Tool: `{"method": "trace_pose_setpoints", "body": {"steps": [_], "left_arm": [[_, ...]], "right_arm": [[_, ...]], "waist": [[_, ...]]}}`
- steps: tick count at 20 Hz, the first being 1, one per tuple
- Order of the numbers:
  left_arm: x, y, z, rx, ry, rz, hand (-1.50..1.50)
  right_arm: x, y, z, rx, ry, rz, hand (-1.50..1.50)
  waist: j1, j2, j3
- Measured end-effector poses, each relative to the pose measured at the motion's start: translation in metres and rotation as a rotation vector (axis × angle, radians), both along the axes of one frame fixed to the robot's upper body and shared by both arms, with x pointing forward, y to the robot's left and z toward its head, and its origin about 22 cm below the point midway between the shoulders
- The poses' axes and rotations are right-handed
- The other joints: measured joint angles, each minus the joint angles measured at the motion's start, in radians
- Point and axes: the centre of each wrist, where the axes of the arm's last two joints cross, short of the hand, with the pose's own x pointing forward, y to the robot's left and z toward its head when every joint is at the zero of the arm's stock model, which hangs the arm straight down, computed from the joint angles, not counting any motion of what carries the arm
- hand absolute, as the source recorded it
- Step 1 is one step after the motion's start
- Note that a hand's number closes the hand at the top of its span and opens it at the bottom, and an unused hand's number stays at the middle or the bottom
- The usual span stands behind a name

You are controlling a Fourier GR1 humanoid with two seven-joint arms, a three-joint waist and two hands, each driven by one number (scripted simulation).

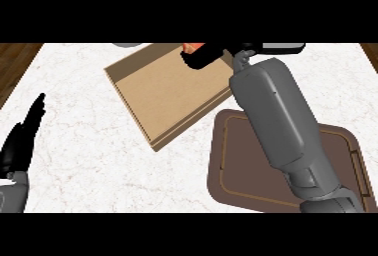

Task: Pick the squash from the tray and place it in the cardboard box

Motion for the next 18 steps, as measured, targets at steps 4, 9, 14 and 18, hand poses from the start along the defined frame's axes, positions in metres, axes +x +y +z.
{"method": "trace_pose_setpoints", "body": {"steps": [4,9,14,18], "left_arm": [[0.003,-0.009,-0.002,-0.004,-0.002,-0.015,0.00],[0.010,-0.014,0.003,-0.003,-0.012,-0.034,0.00],[0.018,-0.017,0.005,-0.001,-0.017,-0.051,0.00],[0.021,-0.022,0.008,0.005,-0.022,-0.072,0.00]], "right_arm": [[0.016,0.017,0.007,0.051,0.049,-0.007,1.50],[0.030,0.031,-0.001,0.071,0.086,-0.024,1.50],[0.038,0.036,-0.017,0.048,0.113,-0.062,1.50],[0.041,0.033,-0.030,0.068,0.155,-0.134,-1.50]], "waist": [[0.010,0.003,0.000],[0.032,0.012,-0.001],[0.053,0.022,-0.001],[0.073,0.029,-0.001]]}}
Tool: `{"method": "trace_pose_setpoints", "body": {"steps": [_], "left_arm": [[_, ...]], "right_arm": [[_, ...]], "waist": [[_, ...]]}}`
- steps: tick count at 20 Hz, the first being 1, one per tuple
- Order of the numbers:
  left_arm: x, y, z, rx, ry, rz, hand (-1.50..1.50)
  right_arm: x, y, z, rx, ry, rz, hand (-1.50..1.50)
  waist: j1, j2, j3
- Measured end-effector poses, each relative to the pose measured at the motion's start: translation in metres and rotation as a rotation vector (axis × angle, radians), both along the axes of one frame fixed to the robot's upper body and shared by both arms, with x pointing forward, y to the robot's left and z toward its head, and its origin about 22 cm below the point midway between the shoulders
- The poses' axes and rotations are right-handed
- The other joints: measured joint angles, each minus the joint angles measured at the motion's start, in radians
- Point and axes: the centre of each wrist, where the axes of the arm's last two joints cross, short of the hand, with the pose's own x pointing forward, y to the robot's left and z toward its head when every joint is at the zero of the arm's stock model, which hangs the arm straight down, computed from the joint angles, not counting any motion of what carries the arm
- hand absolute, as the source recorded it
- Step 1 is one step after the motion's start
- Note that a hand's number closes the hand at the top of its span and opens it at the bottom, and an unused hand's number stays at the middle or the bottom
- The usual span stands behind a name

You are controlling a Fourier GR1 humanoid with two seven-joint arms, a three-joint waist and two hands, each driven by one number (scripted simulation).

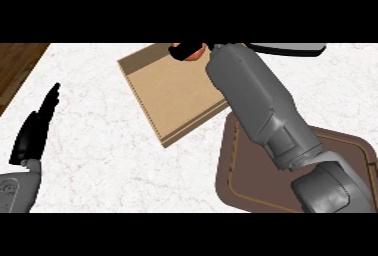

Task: Pick the squash from the tray and place it in the cardboard box

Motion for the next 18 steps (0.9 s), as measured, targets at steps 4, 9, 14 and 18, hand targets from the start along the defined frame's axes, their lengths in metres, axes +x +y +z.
{"method": "trace_pose_setpoints", "body": {"steps": [4,9,14,18], "left_arm": [[0.004,-0.004,0.004,-0.002,-0.008,-0.011,0.00],[0.006,-0.004,0.005,-0.001,-0.016,-0.020,0.00],[0.003,-0.001,0.001,-0.006,-0.011,-0.009,0.00],[0.001,-0.001,-0.001,-0.011,-0.005,-0.005,0.00]], "right_arm": [[0.002,-0.003,-0.006,0.065,0.072,-0.035,-1.50],[0.003,-0.008,-0.020,0.119,0.079,-0.036,-1.50],[0.004,-0.013,-0.022,0.198,-0.028,-0.018,-1.50],[0.005,-0.015,-0.017,0.302,-0.116,-0.043,-1.50]], "waist": [[0.011,0.006,0.000],[0.020,0.010,0.001],[0.015,0.010,0.001],[0.003,0.004,0.002]]}}
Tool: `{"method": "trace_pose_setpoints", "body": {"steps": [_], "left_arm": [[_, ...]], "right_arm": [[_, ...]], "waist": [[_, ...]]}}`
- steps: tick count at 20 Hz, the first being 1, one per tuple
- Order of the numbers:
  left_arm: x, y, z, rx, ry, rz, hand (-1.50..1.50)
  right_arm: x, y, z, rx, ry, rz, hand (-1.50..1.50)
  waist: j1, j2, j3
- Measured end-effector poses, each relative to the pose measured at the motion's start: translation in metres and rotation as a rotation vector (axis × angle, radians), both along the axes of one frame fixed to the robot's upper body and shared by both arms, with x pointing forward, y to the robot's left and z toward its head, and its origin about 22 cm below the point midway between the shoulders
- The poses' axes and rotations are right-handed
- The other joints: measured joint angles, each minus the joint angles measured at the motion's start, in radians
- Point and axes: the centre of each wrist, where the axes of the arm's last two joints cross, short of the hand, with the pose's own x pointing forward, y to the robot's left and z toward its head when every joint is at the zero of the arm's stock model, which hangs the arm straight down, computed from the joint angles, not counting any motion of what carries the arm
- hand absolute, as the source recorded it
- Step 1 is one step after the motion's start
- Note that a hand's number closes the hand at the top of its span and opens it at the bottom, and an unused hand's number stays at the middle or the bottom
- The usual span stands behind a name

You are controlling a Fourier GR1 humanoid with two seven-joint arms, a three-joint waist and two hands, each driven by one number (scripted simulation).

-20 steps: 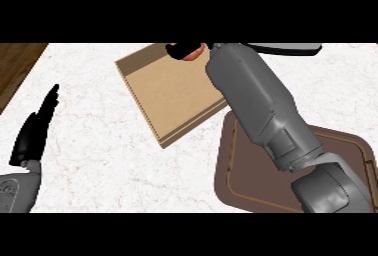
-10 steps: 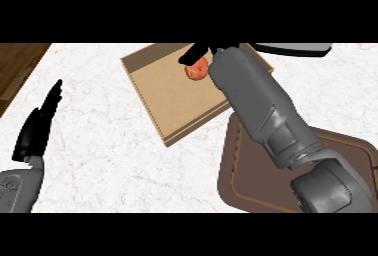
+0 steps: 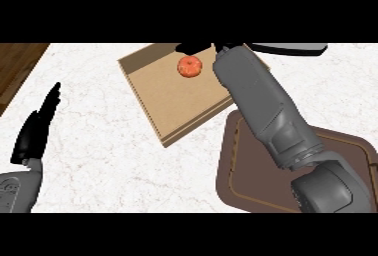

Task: Pick the squash from the tray and place it in the cardboard box

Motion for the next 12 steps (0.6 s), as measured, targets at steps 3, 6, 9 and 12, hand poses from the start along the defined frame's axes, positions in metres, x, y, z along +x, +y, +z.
{"method": "trace_pose_setpoints", "body": {"steps": [3,6,9,12], "left_arm": [[-0.002,0.003,0.000,0.000,0.004,0.009,0.00],[-0.001,0.007,0.000,0.004,0.008,0.030,0.00],[-0.008,0.014,-0.002,0.003,0.018,0.048,0.00],[-0.016,0.017,-0.006,0.004,0.023,0.062,0.00]], "right_arm": [[0.003,-0.008,0.004,0.090,-0.053,-0.021,-1.50],[0.005,-0.017,0.005,0.160,-0.084,-0.019,-1.50],[0.011,-0.048,0.006,0.217,-0.102,-0.023,-1.50],[0.015,-0.079,0.000,0.243,-0.107,-0.041,-1.50]], "waist": [[-0.012,-0.004,0.000],[-0.031,-0.009,0.000],[-0.045,-0.016,0.001],[-0.058,-0.022,0.001]]}}
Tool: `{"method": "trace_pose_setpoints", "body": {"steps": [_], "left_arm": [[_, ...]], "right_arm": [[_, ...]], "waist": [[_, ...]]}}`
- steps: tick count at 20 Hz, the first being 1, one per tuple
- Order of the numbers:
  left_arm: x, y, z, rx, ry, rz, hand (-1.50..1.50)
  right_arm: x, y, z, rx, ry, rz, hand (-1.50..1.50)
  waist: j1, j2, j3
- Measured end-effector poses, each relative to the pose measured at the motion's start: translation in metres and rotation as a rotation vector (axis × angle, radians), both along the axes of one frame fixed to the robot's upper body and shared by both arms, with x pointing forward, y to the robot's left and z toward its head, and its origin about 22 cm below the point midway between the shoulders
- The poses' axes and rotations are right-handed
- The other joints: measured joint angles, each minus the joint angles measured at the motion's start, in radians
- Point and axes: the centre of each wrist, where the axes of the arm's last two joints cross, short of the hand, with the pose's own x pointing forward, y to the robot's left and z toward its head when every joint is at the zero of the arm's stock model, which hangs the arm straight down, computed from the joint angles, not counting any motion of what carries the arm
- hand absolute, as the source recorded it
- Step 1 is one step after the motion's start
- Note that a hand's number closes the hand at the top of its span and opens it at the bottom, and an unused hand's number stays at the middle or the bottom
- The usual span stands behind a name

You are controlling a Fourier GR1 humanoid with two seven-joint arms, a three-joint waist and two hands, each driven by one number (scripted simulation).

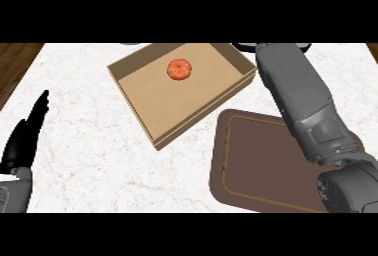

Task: Pick the squash from the tray and place it in the cardboard box

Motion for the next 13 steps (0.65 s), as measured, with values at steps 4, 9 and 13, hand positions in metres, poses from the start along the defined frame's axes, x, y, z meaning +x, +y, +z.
{"method": "trace_pose_setpoints", "body": {"steps": [4,9,13], "left_arm": [[-0.007,0.005,-0.001,0.000,0.001,0.014,0.00],[-0.011,0.001,-0.010,-0.001,0.014,0.036,0.00],[-0.014,0.009,-0.010,0.001,0.021,0.050,0.00]], "right_arm": [[0.001,-0.035,-0.007,0.011,0.016,-0.022,-1.50],[-0.004,-0.094,-0.016,-0.004,0.020,-0.035,-1.50],[-0.013,-0.133,-0.025,-0.029,0.050,0.000,-1.50]], "waist": [[-0.019,-0.008,0.000],[-0.037,-0.014,0.000],[-0.052,-0.019,-0.001]]}}
